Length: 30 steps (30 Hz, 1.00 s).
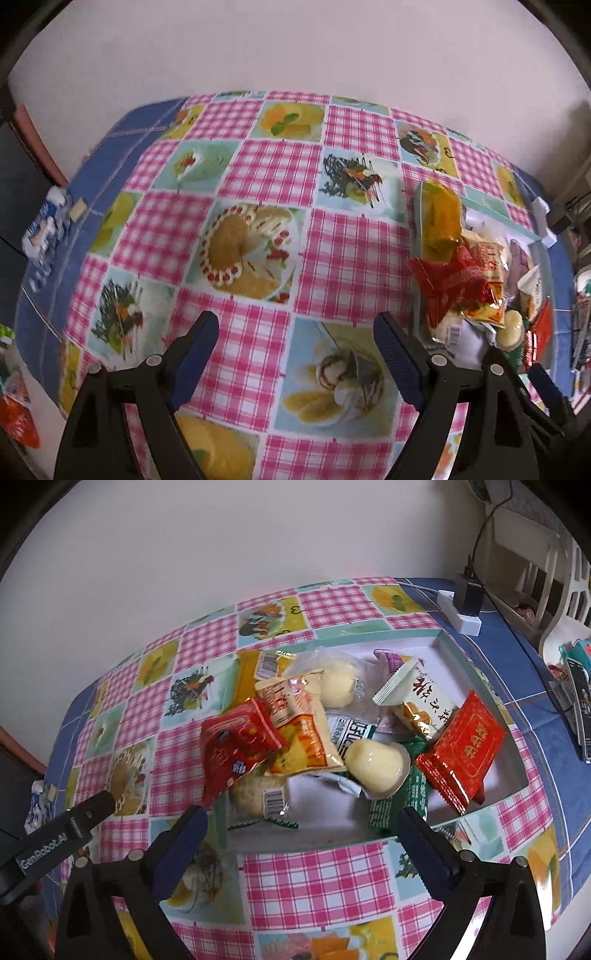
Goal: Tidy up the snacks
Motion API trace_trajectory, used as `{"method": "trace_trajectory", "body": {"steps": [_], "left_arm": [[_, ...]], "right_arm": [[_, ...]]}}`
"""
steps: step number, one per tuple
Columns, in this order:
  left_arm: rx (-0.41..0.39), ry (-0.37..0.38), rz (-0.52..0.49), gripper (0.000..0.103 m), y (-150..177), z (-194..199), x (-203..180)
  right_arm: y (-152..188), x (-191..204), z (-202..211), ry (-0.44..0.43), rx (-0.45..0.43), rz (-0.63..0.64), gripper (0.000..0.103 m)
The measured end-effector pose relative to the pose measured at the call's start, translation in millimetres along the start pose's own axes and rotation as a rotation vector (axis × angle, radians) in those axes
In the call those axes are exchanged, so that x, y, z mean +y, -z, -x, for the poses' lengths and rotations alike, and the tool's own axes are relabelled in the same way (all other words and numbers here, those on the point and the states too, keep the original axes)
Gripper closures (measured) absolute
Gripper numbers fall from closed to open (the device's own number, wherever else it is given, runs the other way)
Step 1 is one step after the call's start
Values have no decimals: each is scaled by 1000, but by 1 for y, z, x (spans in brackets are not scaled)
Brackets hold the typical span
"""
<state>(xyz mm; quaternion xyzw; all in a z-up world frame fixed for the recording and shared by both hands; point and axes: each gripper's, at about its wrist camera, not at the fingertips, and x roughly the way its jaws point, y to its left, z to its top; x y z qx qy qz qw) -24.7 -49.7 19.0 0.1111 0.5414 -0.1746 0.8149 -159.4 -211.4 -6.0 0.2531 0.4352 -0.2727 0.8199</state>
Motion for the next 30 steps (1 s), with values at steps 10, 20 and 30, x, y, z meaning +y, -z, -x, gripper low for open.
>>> {"method": "trace_trajectory", "body": {"steps": [10,20,30], "left_arm": [[5,-14,5,17,23,5,20],[16,49,14,2,28,4,23],[42,13,3,2,26,3,24]], "right_arm": [[13,9,9,19,3,39,0],[13,13,10,25,4,53,0],[12,12,3,46,28,60,0]]}}
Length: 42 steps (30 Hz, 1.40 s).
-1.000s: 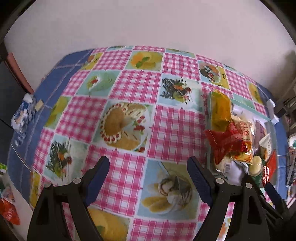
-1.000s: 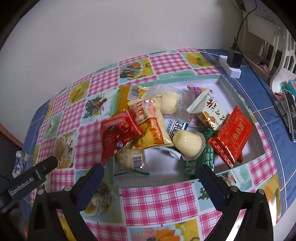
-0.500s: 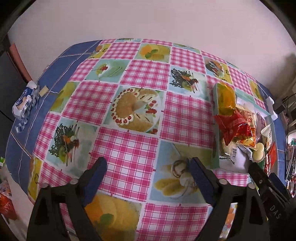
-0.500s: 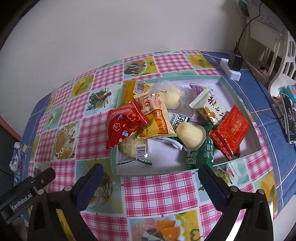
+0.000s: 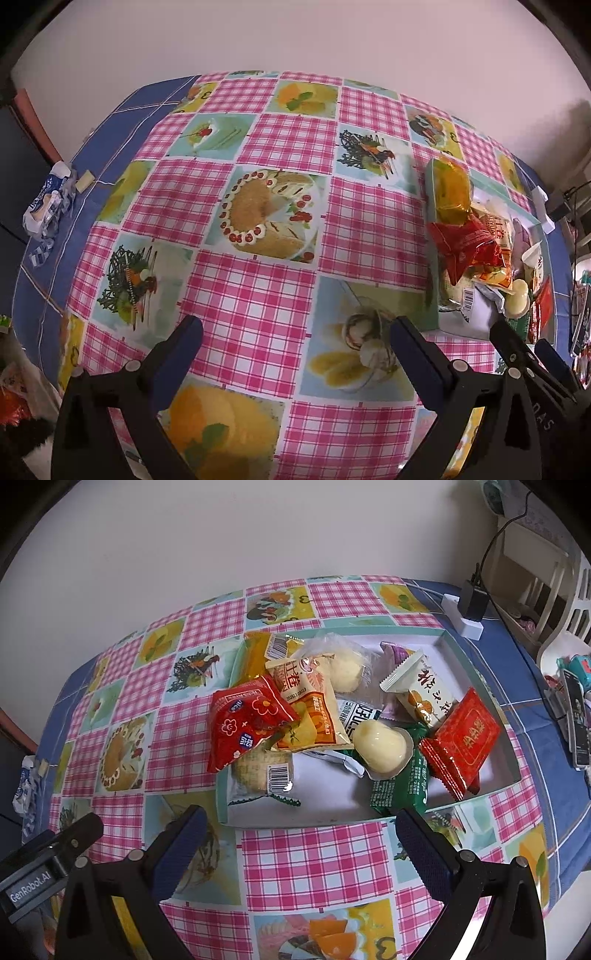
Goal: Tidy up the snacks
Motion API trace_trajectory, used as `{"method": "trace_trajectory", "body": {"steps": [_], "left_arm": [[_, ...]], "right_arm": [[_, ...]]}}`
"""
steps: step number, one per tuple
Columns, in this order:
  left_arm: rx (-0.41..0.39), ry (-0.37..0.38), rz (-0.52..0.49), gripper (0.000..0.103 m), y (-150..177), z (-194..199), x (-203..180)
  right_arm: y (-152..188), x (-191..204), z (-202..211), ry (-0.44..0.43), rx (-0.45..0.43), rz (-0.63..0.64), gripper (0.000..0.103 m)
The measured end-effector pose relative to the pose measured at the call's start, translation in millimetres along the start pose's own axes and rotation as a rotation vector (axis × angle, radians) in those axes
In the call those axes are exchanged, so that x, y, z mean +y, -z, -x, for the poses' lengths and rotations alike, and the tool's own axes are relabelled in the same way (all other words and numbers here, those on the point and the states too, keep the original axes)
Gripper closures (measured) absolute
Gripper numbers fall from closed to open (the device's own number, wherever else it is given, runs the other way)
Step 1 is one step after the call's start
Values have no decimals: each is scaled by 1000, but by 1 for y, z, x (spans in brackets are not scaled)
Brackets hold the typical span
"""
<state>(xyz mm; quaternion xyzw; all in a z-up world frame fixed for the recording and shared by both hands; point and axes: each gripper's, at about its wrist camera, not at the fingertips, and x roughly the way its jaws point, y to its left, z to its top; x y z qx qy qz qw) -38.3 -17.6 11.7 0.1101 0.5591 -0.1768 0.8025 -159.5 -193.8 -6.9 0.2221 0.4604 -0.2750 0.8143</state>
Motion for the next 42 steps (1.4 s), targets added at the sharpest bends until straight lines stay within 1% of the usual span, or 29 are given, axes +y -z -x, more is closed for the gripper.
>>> {"method": "trace_trajectory", "body": {"steps": [8,14,17,27,42], "left_arm": [[11,11,-31,2,0,-1,-7],[44,63,-35,2,1,-7,-10],[56,73,-38,2,2,-10,-12],[71,33,-32,2,2,-16,-8],[81,9,-24,2,2,-18,-6]], "right_arm": [[-1,0,-1,3,4,-2,0],[-1,1,-1,4,6,-1,0],[-2,0,-2,7,10,5,0],[-1,-2,-6,31,28,11,0],[0,-1,-8,35,35,13,0]]}}
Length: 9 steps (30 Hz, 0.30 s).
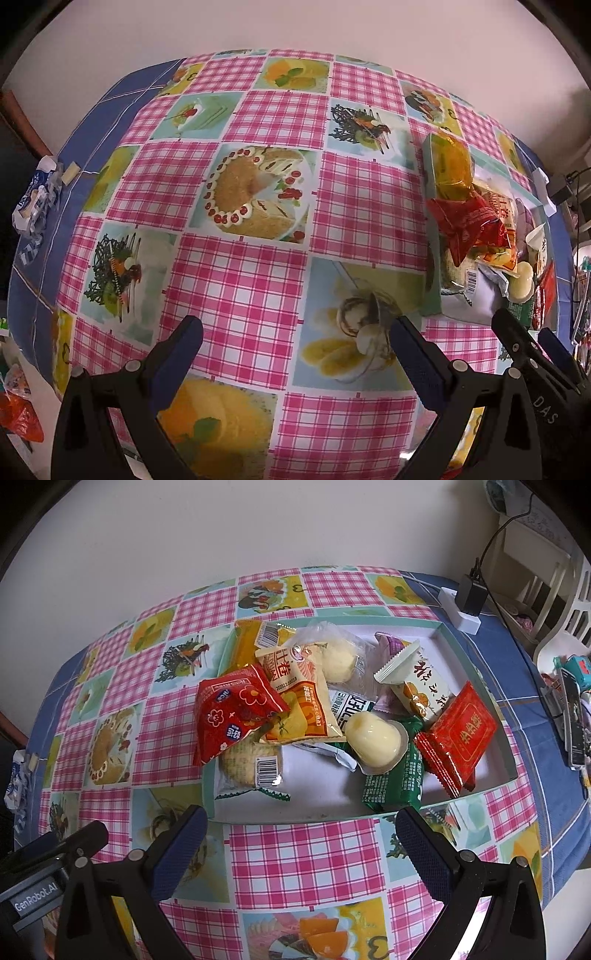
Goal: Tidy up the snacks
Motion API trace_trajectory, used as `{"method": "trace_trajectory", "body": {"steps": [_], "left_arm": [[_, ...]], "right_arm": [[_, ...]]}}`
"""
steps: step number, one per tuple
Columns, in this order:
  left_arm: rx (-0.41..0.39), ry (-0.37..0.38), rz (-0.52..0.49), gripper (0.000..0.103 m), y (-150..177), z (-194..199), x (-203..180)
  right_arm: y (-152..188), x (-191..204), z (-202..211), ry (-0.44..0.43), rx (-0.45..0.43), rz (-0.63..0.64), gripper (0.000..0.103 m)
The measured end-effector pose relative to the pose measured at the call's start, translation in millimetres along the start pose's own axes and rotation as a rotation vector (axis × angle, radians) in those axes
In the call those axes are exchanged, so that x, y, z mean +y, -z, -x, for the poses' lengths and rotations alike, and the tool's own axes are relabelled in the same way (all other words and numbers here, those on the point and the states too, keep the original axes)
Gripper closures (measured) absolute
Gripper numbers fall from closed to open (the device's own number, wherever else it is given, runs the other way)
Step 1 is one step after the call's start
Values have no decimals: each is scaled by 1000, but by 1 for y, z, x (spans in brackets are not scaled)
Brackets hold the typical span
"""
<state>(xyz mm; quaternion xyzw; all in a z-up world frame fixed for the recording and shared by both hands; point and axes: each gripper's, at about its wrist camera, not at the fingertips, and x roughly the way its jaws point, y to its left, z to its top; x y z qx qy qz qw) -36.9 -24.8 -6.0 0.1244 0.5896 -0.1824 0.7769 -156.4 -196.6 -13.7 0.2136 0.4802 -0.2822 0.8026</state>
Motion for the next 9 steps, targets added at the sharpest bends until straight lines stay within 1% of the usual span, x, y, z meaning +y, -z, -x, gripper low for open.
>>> {"method": "trace_trajectory", "body": {"steps": [4,7,9], "left_arm": [[-5,0,3,2,0,0,0],[-25,-2,1,2,1,4,0],[-26,11,-8,2,1,5,-1]], "right_arm": [[0,0,0,0,1,1,0],[0,0,0,0,1,1,0],[1,1,0,0,2,0,0]]}}
